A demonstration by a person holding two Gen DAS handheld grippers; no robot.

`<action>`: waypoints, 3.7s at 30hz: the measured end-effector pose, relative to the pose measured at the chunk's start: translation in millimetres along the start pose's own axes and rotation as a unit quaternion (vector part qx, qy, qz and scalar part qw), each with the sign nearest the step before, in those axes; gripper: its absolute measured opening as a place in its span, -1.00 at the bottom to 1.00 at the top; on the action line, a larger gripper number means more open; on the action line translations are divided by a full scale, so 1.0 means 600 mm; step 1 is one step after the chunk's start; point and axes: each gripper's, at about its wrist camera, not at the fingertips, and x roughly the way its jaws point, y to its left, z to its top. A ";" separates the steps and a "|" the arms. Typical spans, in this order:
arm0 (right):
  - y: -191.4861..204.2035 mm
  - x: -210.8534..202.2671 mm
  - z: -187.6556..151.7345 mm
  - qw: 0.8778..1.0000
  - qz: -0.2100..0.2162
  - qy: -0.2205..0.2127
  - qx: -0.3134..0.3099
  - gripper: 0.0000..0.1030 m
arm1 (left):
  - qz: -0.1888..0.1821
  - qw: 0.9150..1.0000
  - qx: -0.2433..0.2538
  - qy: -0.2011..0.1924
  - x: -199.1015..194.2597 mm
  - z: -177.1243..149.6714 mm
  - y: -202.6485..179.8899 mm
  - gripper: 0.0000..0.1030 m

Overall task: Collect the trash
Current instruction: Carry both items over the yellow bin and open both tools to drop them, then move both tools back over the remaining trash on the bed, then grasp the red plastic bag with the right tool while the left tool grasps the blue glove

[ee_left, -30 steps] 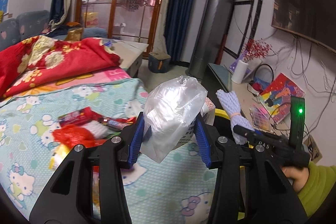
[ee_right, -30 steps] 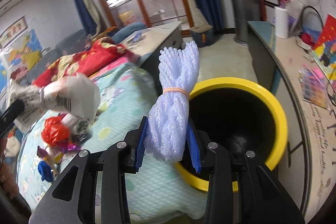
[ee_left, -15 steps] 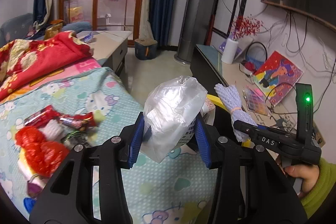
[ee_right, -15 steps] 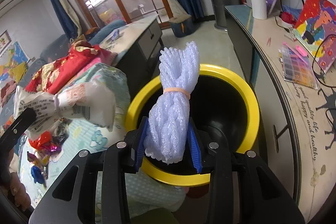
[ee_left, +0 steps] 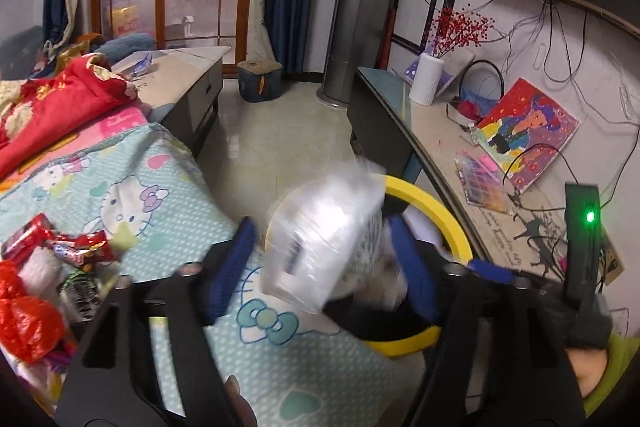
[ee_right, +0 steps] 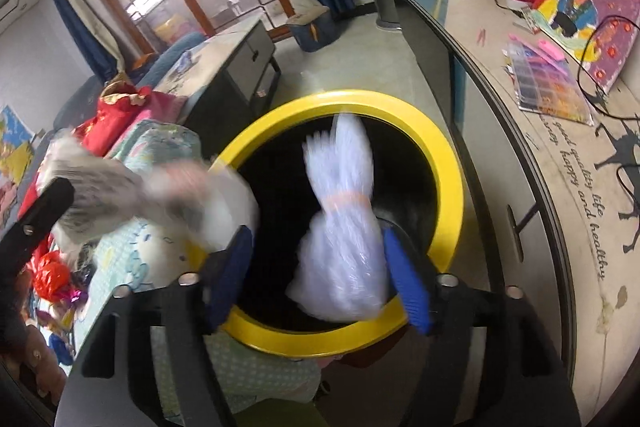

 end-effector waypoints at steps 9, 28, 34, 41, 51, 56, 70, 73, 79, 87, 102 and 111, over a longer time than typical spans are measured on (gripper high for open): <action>-0.003 -0.001 -0.003 1.000 -0.009 -0.015 0.007 0.42 | 0.006 0.999 -0.029 -0.023 -0.036 -0.012 0.024 0.74; 0.128 -0.066 -0.022 0.989 0.039 -0.086 -0.118 0.52 | 0.082 0.989 -0.069 -0.103 -0.170 -0.034 0.107 0.75; 0.170 -0.078 -0.029 0.982 0.061 -0.095 -0.154 0.57 | 0.102 0.985 -0.077 -0.115 -0.199 -0.043 0.128 0.75; 0.227 -0.082 -0.044 0.973 0.089 -0.092 -0.190 0.58 | 0.124 0.979 -0.099 -0.125 -0.236 -0.056 0.164 0.75; 0.315 -0.086 -0.077 0.958 0.130 -0.082 -0.241 0.58 | 0.160 0.969 -0.127 -0.141 -0.289 -0.075 0.217 0.75; 0.360 -0.088 -0.092 0.948 0.153 -0.077 -0.268 0.58 | 0.179 0.964 -0.138 -0.143 -0.314 -0.087 0.245 0.75; 0.468 -0.073 -0.128 0.919 0.201 -0.047 -0.337 0.58 | 0.230 0.953 -0.159 -0.119 -0.361 -0.138 0.328 0.75; 0.490 -0.063 -0.129 0.915 0.207 -0.034 -0.345 0.58 | 0.229 0.952 -0.169 -0.109 -0.368 -0.156 0.347 0.75; 0.532 -0.039 -0.129 0.910 0.218 -0.015 -0.352 0.58 | 0.221 0.954 -0.186 -0.082 -0.366 -0.190 0.371 0.75; 0.571 0.012 -0.133 0.908 0.225 0.031 -0.353 0.58 | 0.170 0.962 -0.211 -0.042 -0.341 -0.233 0.383 0.54; 0.567 0.035 -0.147 0.904 0.234 0.056 -0.353 -0.37 | 0.108 0.977 -0.175 0.052 -0.261 -0.269 0.337 -0.14; 0.546 0.002 -0.132 0.906 0.259 0.030 -0.333 -0.50 | 0.111 0.977 -0.177 0.028 -0.286 -0.252 0.346 -0.65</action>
